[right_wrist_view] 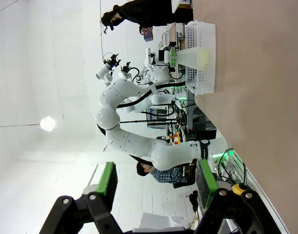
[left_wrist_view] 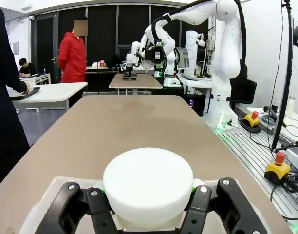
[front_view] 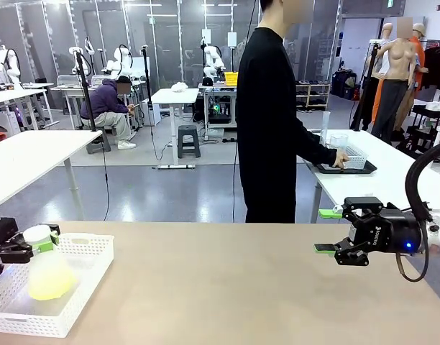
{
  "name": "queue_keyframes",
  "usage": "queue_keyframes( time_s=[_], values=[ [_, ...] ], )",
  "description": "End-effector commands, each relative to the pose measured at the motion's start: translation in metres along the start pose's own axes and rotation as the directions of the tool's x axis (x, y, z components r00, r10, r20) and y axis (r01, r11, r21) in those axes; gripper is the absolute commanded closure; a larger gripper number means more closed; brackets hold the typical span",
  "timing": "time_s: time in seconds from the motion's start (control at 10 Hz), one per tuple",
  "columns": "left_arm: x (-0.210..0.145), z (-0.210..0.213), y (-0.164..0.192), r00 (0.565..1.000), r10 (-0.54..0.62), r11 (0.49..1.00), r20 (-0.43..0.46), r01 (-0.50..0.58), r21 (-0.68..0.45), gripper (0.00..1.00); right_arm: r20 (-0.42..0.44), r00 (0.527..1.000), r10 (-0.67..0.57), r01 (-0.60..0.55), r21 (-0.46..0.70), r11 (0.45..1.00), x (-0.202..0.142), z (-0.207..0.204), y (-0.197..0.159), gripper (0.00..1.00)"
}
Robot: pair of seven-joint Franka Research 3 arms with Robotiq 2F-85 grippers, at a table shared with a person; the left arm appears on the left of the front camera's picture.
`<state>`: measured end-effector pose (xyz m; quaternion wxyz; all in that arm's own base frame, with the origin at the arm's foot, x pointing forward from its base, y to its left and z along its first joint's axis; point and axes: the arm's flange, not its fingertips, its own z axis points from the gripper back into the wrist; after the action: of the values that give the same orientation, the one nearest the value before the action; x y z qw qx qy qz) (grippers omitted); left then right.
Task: Prepare the solutions needed for the experiment.
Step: When the human places the Big flask in the center of the table, pick up the Big flask and place it in the left Organizing basket.
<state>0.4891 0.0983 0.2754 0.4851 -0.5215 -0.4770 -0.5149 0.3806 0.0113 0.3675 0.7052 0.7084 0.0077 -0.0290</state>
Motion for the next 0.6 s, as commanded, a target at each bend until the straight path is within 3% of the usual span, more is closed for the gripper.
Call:
queue_keyframes(
  time_s=[0.0, 0.3, 0.4, 0.5],
  values=[
    [-0.005, -0.003, 0.013, 1.000, -0.023, 1.000, 0.018, 0.023, -0.001, 1.00, 0.008, 1.000, -0.001, 0.001, 0.007, 1.000, -0.001, -0.001, 0.001, 0.18],
    [-0.015, -0.003, 0.017, 0.999, -0.041, 0.999, 0.000, 0.040, -0.030, 1.00, 0.008, 1.000, -0.001, 0.001, 0.007, 1.000, -0.001, -0.001, 0.001, 0.18],
    [-0.016, -0.004, 0.018, 1.000, -0.025, 0.999, 0.002, 0.026, -0.044, 0.74, 0.008, 1.000, -0.001, 0.001, 0.007, 1.000, -0.001, -0.001, 0.001, 0.18],
    [-0.017, -0.005, 0.017, 1.000, -0.015, 0.998, -0.001, 0.015, -0.058, 0.58, 0.008, 1.000, -0.001, 0.001, 0.007, 1.000, -0.001, -0.001, 0.001, 0.18]
  ],
)
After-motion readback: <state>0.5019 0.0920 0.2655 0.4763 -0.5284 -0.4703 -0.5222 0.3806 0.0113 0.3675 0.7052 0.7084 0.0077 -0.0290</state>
